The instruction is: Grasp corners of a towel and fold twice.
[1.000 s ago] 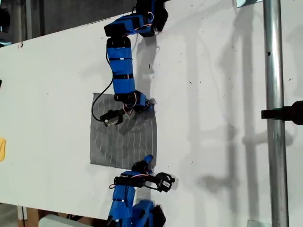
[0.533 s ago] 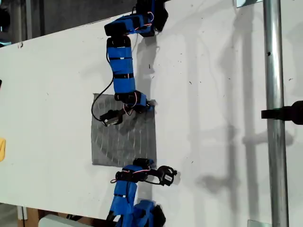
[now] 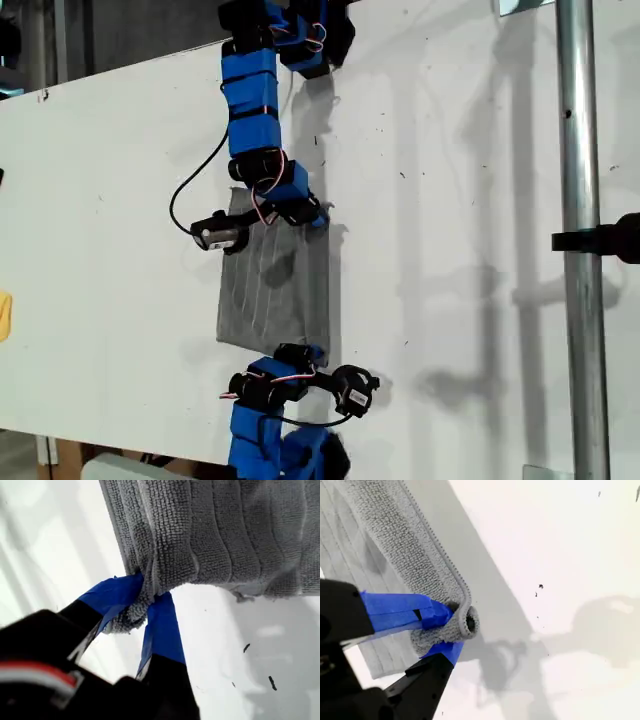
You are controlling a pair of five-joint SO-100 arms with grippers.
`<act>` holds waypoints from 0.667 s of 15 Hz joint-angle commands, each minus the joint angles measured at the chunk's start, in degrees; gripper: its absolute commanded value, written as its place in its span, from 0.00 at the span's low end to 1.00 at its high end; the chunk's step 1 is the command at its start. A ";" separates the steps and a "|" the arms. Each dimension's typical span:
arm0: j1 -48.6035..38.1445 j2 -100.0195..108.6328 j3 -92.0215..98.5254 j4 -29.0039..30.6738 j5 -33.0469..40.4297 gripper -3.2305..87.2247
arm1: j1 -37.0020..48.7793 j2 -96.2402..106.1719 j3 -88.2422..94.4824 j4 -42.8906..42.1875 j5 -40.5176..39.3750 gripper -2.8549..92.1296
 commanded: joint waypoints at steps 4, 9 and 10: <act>-11.87 4.75 1.93 2.55 11.60 0.00 | 5.89 4.48 -0.09 1.58 0.62 0.03; -34.19 -5.62 -6.50 -0.18 36.12 0.00 | 22.76 5.89 5.89 3.52 -6.68 0.03; -37.00 -9.05 -10.11 -0.97 40.52 0.00 | 25.58 5.89 6.06 3.52 -9.40 0.03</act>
